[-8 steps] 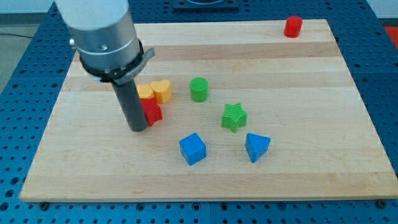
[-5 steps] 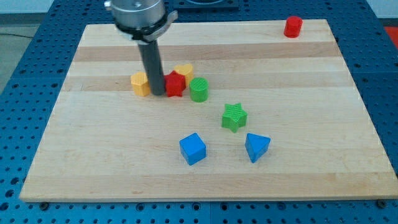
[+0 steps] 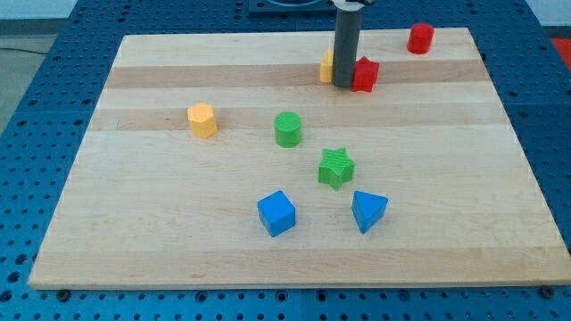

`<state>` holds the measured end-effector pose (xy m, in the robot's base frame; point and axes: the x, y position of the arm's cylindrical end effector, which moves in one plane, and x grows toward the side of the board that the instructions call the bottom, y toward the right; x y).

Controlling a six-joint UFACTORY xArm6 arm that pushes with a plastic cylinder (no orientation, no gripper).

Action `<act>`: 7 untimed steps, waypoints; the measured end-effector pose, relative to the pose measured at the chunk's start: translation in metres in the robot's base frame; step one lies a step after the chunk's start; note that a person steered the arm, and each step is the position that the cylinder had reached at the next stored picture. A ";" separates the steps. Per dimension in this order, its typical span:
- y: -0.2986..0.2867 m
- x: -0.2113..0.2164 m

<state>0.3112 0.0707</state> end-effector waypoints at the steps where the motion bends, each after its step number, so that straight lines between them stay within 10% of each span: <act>1: 0.045 0.000; 5: 0.127 0.018; 7: 0.074 0.021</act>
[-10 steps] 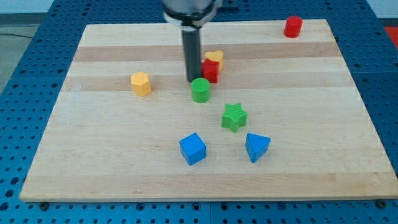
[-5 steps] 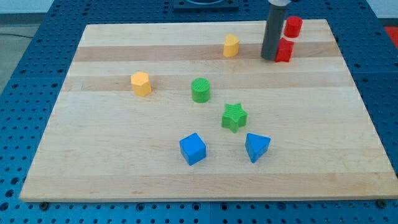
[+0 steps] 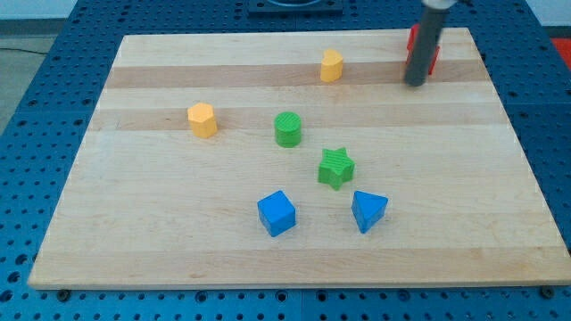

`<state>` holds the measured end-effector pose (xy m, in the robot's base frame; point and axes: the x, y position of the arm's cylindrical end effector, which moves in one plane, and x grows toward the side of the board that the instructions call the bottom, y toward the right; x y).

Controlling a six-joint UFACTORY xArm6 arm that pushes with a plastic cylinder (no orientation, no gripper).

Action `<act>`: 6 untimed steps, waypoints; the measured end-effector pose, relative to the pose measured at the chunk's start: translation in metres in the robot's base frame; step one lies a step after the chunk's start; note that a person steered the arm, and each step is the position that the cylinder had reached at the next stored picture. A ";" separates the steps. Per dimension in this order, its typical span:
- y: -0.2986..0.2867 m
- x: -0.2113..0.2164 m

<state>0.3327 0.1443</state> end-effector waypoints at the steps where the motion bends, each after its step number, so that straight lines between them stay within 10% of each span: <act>1: -0.093 0.001; 6: -0.079 -0.077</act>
